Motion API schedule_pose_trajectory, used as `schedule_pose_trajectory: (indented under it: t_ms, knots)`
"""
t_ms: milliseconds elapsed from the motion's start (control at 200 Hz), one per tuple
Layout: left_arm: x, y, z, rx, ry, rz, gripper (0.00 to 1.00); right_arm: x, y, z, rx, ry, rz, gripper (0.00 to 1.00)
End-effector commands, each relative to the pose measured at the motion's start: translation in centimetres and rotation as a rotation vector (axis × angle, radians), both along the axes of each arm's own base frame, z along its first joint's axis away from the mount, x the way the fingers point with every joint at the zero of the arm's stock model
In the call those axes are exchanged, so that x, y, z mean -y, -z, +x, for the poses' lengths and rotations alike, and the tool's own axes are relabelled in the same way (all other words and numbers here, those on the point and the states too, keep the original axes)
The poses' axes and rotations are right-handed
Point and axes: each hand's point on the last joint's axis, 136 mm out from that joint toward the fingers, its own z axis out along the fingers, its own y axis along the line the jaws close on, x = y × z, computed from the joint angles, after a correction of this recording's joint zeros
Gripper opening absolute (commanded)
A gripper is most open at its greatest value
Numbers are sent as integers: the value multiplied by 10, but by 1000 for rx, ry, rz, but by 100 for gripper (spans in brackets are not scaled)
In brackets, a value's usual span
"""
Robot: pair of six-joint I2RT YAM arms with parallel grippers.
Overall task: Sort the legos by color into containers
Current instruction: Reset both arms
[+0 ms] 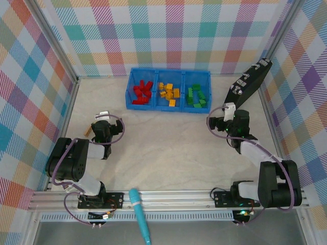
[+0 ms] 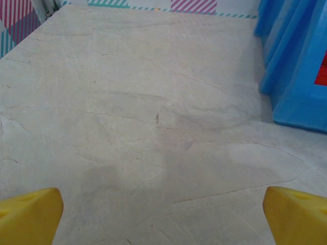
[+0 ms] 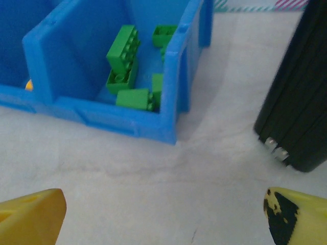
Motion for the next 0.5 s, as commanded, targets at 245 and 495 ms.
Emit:
schedule_pose_trajectory:
  t_ms: [245, 495]
  knots:
    - [4, -6, 6, 11, 14, 0, 100, 21, 35, 23, 94, 62, 17, 99]
    - [4, -6, 6, 11, 14, 0, 100, 25, 37, 22, 95, 102, 1, 99]
